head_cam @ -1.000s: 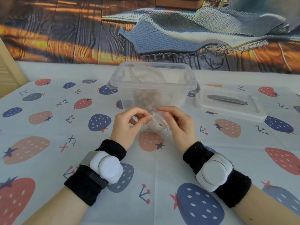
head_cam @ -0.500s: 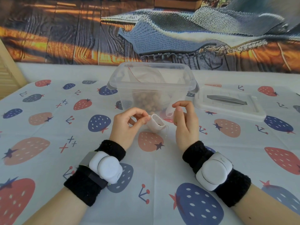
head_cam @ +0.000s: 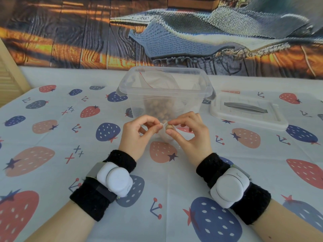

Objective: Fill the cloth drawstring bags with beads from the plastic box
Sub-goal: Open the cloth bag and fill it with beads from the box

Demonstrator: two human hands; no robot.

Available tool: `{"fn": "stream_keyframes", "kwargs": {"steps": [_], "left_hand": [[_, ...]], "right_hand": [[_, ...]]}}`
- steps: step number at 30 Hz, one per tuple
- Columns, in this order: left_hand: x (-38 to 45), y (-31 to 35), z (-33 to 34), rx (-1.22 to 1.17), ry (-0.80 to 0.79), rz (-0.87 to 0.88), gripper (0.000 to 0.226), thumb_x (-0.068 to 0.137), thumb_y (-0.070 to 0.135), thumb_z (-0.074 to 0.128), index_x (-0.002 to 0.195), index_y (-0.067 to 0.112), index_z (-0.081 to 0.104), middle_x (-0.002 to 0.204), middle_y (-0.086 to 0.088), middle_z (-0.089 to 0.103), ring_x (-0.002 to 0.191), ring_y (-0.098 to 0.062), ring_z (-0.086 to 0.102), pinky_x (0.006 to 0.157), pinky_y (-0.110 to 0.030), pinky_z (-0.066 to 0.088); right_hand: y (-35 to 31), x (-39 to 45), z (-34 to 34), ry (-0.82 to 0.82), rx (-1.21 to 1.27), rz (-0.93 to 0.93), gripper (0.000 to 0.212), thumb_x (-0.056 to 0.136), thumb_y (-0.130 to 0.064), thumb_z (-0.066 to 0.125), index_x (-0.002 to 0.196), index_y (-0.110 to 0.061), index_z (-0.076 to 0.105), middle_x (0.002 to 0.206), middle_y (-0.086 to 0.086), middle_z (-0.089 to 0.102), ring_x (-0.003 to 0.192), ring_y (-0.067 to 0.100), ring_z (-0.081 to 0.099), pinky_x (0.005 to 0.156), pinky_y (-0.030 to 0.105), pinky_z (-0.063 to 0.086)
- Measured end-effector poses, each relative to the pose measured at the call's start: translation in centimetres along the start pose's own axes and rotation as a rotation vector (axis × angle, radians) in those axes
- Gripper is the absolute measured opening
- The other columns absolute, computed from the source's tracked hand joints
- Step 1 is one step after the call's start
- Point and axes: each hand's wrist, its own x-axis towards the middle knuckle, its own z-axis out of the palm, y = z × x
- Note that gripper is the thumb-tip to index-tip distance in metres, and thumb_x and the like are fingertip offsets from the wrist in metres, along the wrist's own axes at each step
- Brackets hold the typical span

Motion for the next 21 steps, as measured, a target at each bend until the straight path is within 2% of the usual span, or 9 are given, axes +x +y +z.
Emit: {"fn": "stream_keyframes", "kwargs": {"steps": [6, 10, 12, 15, 17, 21], "left_hand": [[0.03, 0.01, -0.03, 0.007, 0.012, -0.009, 0.021, 0.084, 0.012, 0.069, 0.078, 0.031, 0.062, 0.072, 0.022, 0.063, 0.07, -0.004, 0.059, 0.06, -0.027, 0.049], [0.08, 0.08, -0.02, -0.022, 0.047, -0.045, 0.022, 0.085, 0.011, 0.067, 0.077, 0.031, 0.062, 0.071, 0.022, 0.064, 0.069, -0.005, 0.059, 0.06, -0.031, 0.049], [0.11, 0.01, -0.02, -0.04, 0.059, -0.069, 0.022, 0.085, 0.011, 0.067, 0.077, 0.031, 0.062, 0.07, 0.021, 0.064, 0.069, -0.005, 0.059, 0.061, -0.035, 0.049], [0.16, -0.02, -0.02, -0.071, 0.077, -0.094, 0.025, 0.085, 0.009, 0.067, 0.077, 0.031, 0.062, 0.068, 0.019, 0.063, 0.068, -0.007, 0.059, 0.06, -0.035, 0.048], [0.15, 0.09, -0.03, -0.087, 0.076, -0.099, 0.026, 0.085, 0.007, 0.066, 0.076, 0.031, 0.062, 0.067, 0.019, 0.063, 0.067, -0.006, 0.059, 0.058, -0.031, 0.047], [0.08, 0.25, 0.01, -0.107, 0.056, -0.104, 0.024, 0.084, 0.007, 0.067, 0.075, 0.028, 0.062, 0.068, 0.019, 0.063, 0.067, -0.006, 0.059, 0.057, -0.027, 0.046]], "right_hand": [[0.41, 0.04, 0.07, -0.039, -0.015, 0.053, 0.019, 0.08, -0.038, 0.064, 0.096, -0.029, 0.07, 0.085, -0.008, 0.054, 0.085, 0.014, 0.049, 0.077, 0.01, 0.033], [0.08, 0.02, -0.07, -0.06, -0.003, 0.031, 0.024, 0.078, -0.037, 0.061, 0.096, -0.022, 0.069, 0.085, -0.006, 0.055, 0.081, 0.009, 0.05, 0.074, 0.009, 0.033], [0.13, 0.02, 0.02, -0.079, -0.023, 0.033, 0.023, 0.076, -0.034, 0.063, 0.094, -0.021, 0.068, 0.084, -0.008, 0.056, 0.078, 0.002, 0.048, 0.073, 0.008, 0.032], [0.4, 0.03, 0.03, -0.039, -0.002, 0.092, 0.01, 0.079, -0.018, 0.066, 0.086, -0.024, 0.067, 0.077, -0.013, 0.057, 0.071, 0.0, 0.047, 0.069, 0.007, 0.033], [0.49, 0.09, -0.16, 0.019, 0.046, 0.141, 0.015, 0.081, -0.009, 0.068, 0.081, -0.024, 0.068, 0.073, -0.014, 0.059, 0.068, 0.0, 0.048, 0.067, 0.007, 0.034], [0.29, 0.24, -0.36, 0.091, 0.116, 0.158, 0.021, 0.076, -0.006, 0.073, 0.074, -0.026, 0.069, 0.068, -0.01, 0.06, 0.062, 0.003, 0.046, 0.062, 0.011, 0.035]]}}
